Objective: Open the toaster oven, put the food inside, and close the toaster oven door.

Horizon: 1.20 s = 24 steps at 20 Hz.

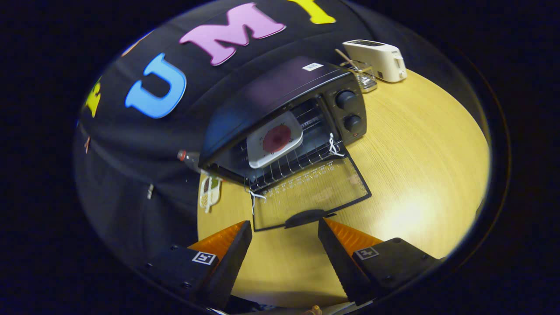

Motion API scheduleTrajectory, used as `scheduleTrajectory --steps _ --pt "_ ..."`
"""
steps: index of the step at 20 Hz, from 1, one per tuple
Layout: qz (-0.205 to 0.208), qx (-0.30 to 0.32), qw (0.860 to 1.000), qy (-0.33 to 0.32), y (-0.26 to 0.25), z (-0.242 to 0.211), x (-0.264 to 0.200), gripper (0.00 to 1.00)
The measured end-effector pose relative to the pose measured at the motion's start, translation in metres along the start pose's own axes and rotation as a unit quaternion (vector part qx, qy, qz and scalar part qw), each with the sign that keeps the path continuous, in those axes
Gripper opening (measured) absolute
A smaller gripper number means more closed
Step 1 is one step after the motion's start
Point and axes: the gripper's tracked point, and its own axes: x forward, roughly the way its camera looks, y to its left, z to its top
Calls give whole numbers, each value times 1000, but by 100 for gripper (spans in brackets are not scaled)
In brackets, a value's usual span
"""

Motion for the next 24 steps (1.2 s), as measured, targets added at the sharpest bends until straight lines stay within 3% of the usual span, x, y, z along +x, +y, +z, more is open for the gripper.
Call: scheduleTrajectory --steps 3,7,11,18,24 --pt "-46 -120 991 39 -17 -41 18 99" --pt "-72 -170 979 82 -32 -72 47 99" --pt "-109 -176 972 115 -55 -83 84 99" --pt "-163 -140 974 77 -58 -54 111 98" --pt "-136 -123 980 81 -49 -46 95 98"
